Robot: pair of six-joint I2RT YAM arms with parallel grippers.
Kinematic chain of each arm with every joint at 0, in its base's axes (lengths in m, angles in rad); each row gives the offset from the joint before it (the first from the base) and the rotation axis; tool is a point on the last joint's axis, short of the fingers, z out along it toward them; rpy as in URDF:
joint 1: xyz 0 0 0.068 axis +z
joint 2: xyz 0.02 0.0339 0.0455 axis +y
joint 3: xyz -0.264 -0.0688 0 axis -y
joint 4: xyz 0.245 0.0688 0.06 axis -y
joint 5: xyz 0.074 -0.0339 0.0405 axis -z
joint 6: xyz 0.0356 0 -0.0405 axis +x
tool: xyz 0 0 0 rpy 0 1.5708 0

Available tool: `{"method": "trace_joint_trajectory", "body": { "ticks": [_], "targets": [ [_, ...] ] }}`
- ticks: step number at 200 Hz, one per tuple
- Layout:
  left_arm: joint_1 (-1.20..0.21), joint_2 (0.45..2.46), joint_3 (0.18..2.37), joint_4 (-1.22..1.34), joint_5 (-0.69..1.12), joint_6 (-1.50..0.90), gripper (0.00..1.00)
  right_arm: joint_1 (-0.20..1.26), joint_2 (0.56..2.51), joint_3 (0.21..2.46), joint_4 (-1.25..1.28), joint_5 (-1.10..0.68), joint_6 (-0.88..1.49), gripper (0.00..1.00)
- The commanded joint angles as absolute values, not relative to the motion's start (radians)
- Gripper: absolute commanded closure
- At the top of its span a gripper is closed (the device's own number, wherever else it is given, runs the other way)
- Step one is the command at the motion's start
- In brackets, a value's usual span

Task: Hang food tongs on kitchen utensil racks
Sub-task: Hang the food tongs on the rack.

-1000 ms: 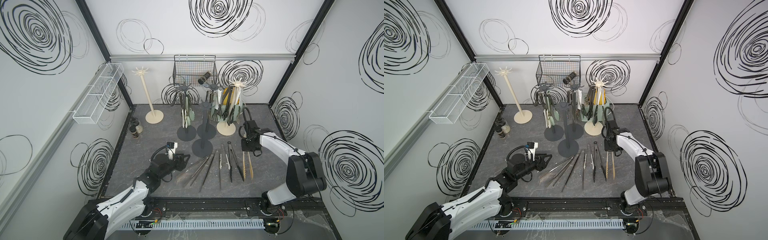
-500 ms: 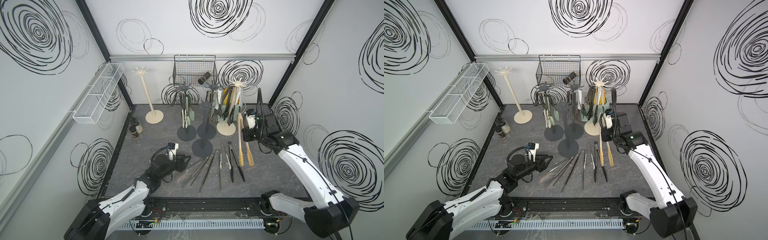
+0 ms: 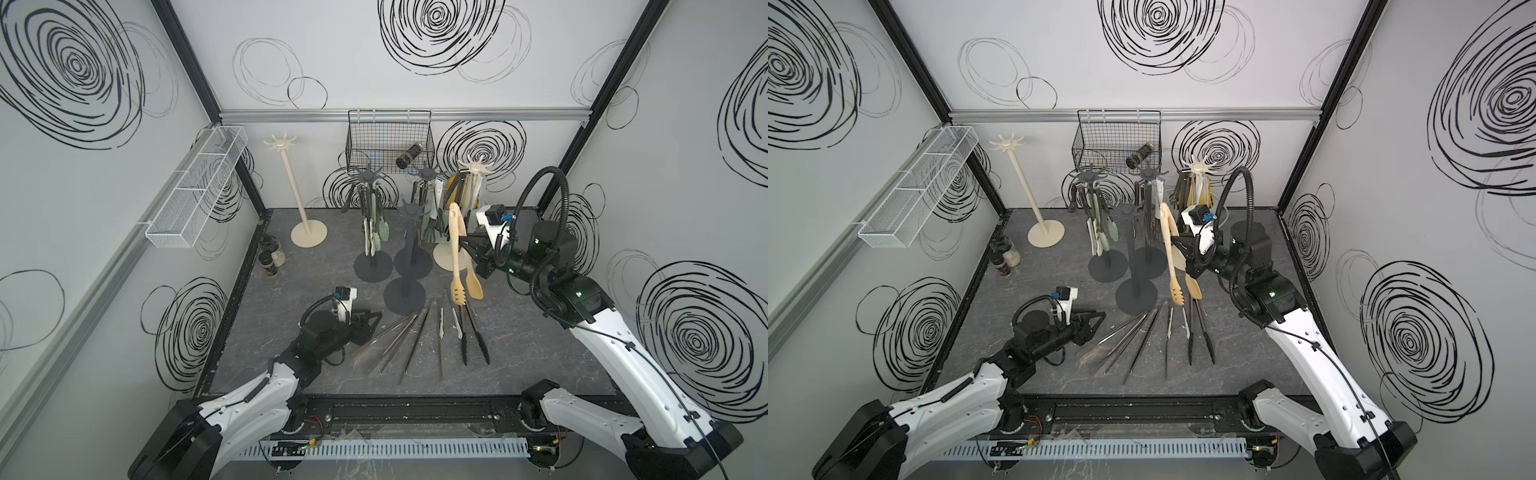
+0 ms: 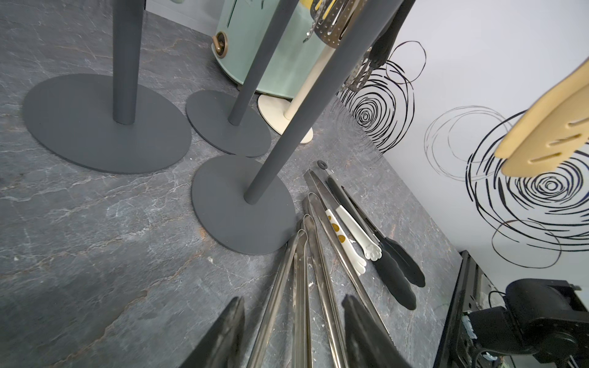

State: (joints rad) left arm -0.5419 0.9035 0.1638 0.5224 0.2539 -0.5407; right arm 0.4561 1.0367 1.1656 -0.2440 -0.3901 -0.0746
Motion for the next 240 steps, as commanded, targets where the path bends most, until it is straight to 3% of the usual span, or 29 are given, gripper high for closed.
{"method": "trace_joint_trajectory", "body": {
  "ticks": [1,73,174,240],
  "targets": [
    [-0.536,0.902,0.158,0.581,0.265,-0.531,0.46,0.46,1.069,1.214,-0.083,-0.472,-0.097,1.0],
    [-0.537,0.907,0.166,0.581,0.271,-0.524,0.46,0.448,1.19,1.271,-0.009,-0.561,-0.078,1.0],
    [-0.538,0.92,0.17,0.581,0.27,-0.519,0.48,0.318,1.305,1.363,-0.032,-0.905,-0.035,1.0],
    [-0.539,0.929,0.17,0.581,0.273,-0.517,0.49,0.32,1.366,1.405,-0.055,-0.948,-0.035,1.0]
  ]
}}
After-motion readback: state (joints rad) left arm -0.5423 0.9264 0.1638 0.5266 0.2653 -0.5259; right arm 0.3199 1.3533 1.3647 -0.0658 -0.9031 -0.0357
